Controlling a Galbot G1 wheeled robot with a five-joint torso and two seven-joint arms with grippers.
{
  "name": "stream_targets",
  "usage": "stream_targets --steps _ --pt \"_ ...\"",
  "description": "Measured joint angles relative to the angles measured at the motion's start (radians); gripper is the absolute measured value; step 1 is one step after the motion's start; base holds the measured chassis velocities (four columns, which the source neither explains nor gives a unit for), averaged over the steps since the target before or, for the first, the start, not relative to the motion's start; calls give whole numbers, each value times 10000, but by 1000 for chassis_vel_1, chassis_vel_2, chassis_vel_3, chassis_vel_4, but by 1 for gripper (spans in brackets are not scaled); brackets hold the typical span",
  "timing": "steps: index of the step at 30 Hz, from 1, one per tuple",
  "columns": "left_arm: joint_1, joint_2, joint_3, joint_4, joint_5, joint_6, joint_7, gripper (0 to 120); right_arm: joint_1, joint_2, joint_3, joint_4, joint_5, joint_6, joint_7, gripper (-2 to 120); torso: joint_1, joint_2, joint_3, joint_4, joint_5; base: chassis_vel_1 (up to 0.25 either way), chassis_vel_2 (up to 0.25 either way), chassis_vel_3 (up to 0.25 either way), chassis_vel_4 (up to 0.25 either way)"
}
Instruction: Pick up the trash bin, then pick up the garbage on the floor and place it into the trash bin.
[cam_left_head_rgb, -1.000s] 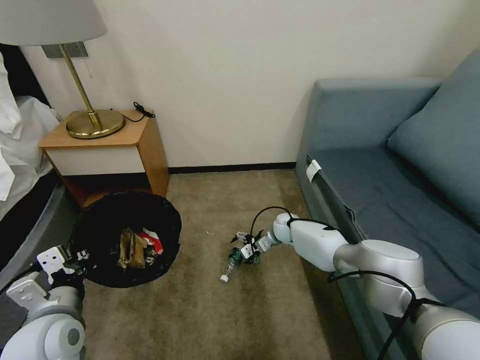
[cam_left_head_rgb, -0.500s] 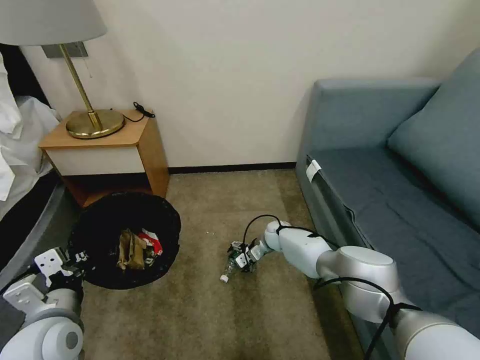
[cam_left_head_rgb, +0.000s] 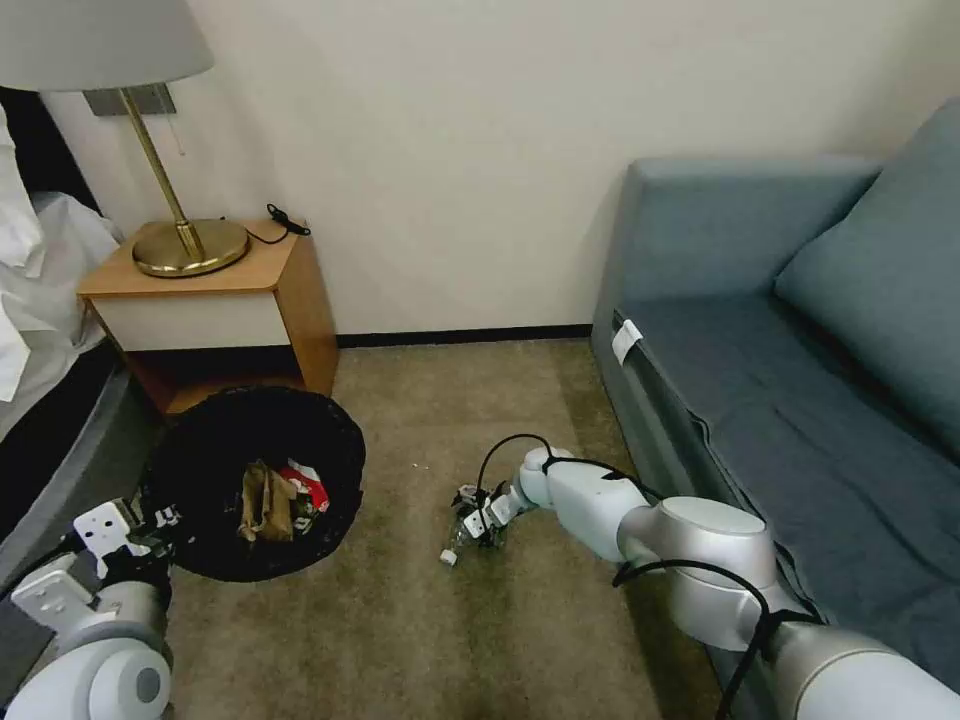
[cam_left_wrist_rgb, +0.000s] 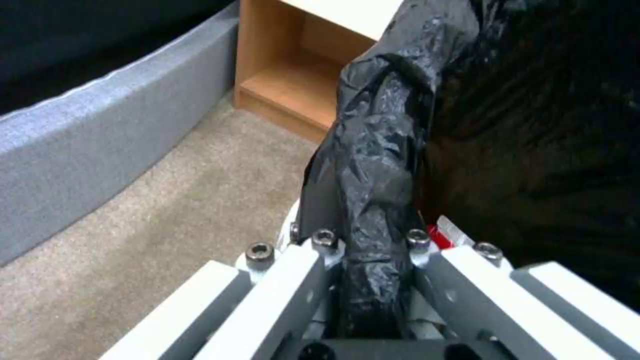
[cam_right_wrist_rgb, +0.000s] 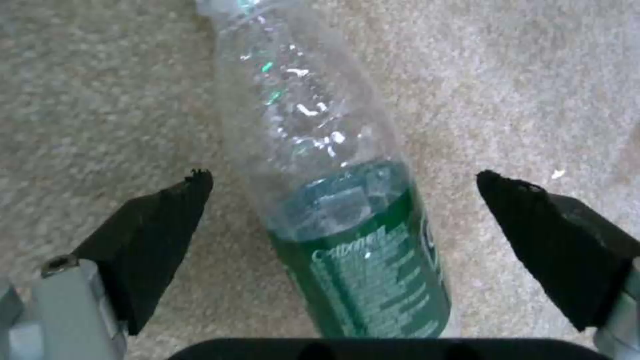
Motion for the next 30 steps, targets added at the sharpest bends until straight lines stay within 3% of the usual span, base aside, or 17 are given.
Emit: stream_targets --steps 11,14,25,30 --pt "57 -35 37 -135 -5 -3 0 2 -41 304 103 -413 -87 -523 244 98 0 1 0 1 1 0 0 0 0" --pt "79 -56 57 -203 -5 -3 0 2 -32 316 145 -474 -108 -629 286 92 0 1 0 0 1 0 0 0 0" --pt "204 -65 48 -314 -4 -77 37 2 -82 324 222 -591 -108 -896 315 51 0 1 -1 0 1 0 0 0 0" --pt "243 -64 49 -242 13 -154 64 2 -156 349 228 -607 -6 -918 325 54 0 2 -1 1 1 0 0 0 0"
